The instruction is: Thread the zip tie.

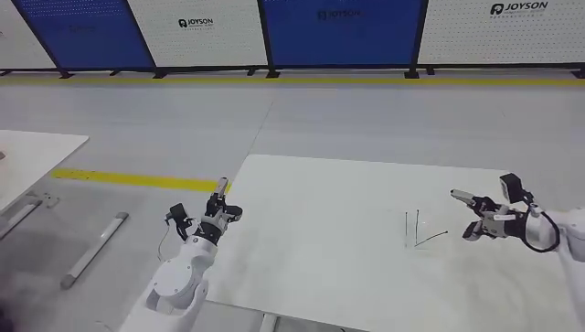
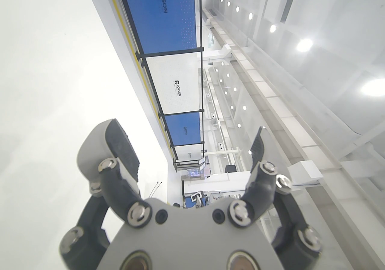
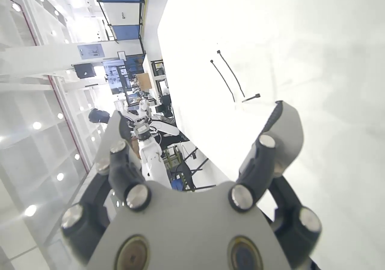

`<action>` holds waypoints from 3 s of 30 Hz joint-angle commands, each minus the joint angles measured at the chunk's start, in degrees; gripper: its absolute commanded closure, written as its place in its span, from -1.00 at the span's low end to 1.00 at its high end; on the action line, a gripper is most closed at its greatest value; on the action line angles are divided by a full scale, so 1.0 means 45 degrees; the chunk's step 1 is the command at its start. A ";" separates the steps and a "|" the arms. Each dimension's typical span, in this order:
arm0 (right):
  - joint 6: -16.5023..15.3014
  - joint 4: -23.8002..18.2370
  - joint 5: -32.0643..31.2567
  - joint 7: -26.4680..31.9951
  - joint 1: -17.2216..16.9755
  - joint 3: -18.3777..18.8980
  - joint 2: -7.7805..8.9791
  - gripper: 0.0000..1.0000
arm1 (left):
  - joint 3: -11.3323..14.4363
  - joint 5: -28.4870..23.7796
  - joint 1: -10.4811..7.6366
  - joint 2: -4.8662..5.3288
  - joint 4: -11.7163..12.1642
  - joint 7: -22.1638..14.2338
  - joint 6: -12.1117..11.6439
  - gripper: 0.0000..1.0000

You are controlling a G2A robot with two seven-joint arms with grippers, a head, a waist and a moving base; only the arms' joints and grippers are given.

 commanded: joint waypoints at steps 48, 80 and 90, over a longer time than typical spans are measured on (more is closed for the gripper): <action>-0.7116 0.5911 0.1636 0.1063 0.3679 -0.6170 0.0099 -1.00 | 0.0000 0.0000 0.0000 0.0000 0.0000 0.0000 0.0000 -1.00; -0.6375 0.5400 0.2626 -0.1767 0.2931 -0.5171 0.0231 -1.00 | 0.0000 0.0000 0.0000 0.0000 0.0000 0.0000 0.0000 -1.00; -0.5266 0.5017 0.1943 -0.2089 0.2756 -0.5269 0.0268 -1.00 | 0.0000 0.0000 0.0000 0.0000 0.0000 0.0000 0.0000 -1.00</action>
